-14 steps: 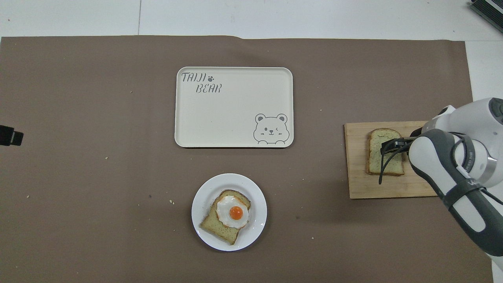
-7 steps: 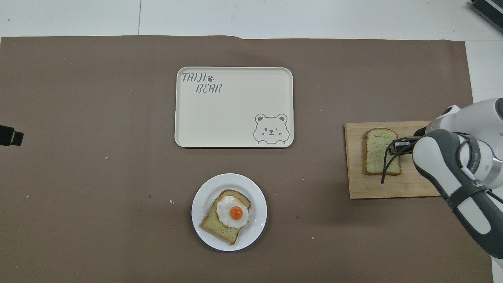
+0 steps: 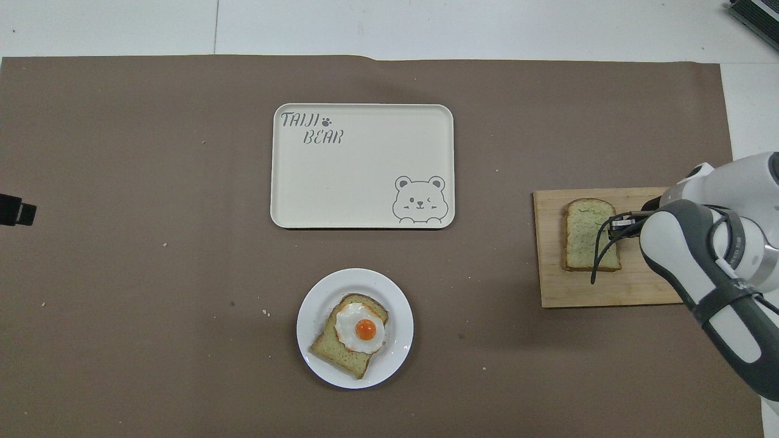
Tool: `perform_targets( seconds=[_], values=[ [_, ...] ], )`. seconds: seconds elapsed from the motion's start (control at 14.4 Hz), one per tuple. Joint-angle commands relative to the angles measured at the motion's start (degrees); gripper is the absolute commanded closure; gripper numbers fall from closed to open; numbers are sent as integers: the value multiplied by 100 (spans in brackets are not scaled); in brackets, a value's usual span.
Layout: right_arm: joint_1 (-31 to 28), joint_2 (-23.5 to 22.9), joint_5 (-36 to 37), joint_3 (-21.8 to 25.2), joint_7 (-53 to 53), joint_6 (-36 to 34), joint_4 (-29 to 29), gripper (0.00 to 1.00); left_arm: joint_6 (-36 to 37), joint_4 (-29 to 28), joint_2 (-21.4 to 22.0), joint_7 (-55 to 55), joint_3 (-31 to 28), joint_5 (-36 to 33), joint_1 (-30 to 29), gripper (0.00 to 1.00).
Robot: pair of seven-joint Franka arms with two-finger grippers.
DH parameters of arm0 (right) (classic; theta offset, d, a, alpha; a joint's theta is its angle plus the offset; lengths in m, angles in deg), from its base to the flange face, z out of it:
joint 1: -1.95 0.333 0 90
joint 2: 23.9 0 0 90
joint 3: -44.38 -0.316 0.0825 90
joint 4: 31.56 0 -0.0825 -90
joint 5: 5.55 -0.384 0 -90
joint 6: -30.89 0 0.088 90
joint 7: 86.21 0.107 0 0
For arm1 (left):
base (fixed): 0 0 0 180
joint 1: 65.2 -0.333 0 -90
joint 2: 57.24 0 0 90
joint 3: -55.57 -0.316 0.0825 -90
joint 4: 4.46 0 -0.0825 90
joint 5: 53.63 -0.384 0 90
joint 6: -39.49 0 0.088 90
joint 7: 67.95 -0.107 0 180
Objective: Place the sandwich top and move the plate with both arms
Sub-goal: 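Close the right gripper on the bread slice and lift it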
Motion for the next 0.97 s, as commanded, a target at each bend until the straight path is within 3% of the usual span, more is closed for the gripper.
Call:
perform_targets(
  seconds=[0.0, 0.28, 0.62, 0.9],
  values=[
    [-5, -5, -185, -61, 88, 21, 58, 100, 57, -61, 90, -61, 50, -43, -73, 0],
    [47, 65, -159, -61, 62, -198, -267, 100, 57, -61, 90, -61, 50, -43, -73, 0],
    [65, 170, -150, -113, 71, -1059, -979, 100, 57, -61, 90, -61, 50, -43, -73, 0],
    [65, 417, -176, -438, 80, -1507, -1085, 100, 57, -61, 90, -61, 50, -43, -73, 0]
  ],
)
